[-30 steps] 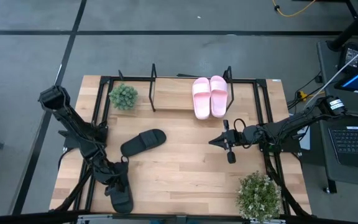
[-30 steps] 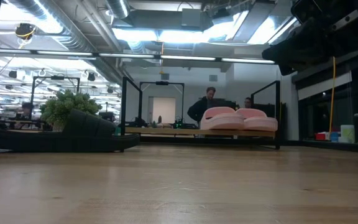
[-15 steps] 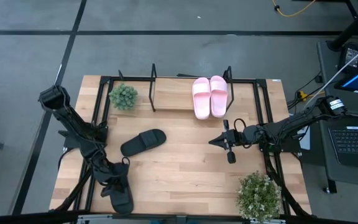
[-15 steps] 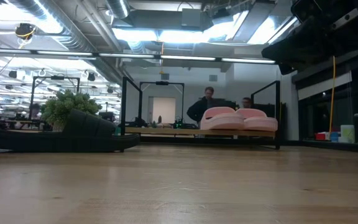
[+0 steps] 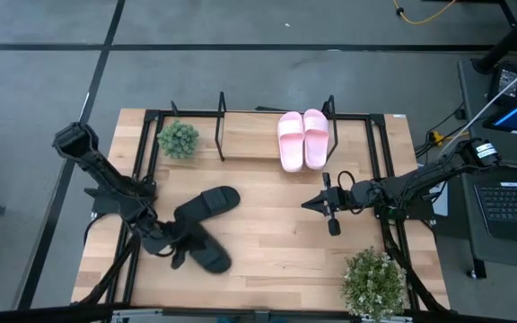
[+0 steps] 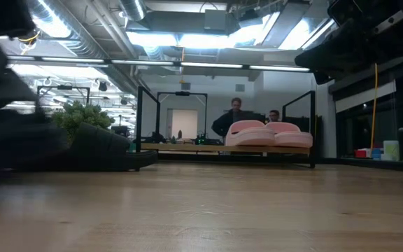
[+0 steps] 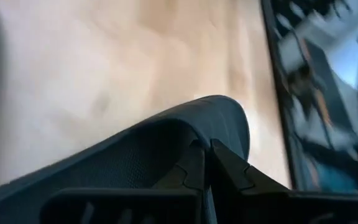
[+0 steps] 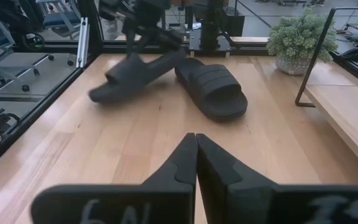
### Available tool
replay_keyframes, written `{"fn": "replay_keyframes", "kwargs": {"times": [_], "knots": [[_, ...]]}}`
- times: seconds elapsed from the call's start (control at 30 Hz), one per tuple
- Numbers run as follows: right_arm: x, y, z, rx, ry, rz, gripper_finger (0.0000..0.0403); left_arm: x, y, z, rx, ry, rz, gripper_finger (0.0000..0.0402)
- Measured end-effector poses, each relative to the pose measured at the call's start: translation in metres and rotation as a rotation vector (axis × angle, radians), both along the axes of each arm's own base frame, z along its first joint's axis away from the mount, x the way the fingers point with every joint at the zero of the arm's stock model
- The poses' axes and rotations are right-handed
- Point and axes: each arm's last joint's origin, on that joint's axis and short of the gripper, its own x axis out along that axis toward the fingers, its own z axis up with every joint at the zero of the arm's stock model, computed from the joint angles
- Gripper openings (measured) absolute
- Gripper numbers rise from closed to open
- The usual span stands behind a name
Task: Pick and place slides into the shelf
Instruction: Put the bottom black slides on the shelf
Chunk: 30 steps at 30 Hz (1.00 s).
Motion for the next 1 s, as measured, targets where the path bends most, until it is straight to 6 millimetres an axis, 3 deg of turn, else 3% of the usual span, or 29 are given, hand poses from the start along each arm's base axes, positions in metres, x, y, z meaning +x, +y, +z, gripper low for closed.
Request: {"fn": "replay_keyframes", "kwargs": {"times": [0.27, 0.67, 1.0], "knots": [[0.0, 0.0, 0.0, -0.002, 0.0, 0.0, 0.0012, 0.021, 0.022, 0.008, 0.11, -0.127, 0.19, 0.0001], [0.001, 0.0, 0.005, -0.012, -0.052, 0.006, 0.0012, 0.047, 0.052, 0.036, 0.462, -0.366, 0.396, 0.0], [0.002, 0.0, 0.009, -0.079, -0.096, 0.02, 0.0012, 0.06, 0.076, 0.046, 0.5, -0.42, 0.488, 0.0]]}}
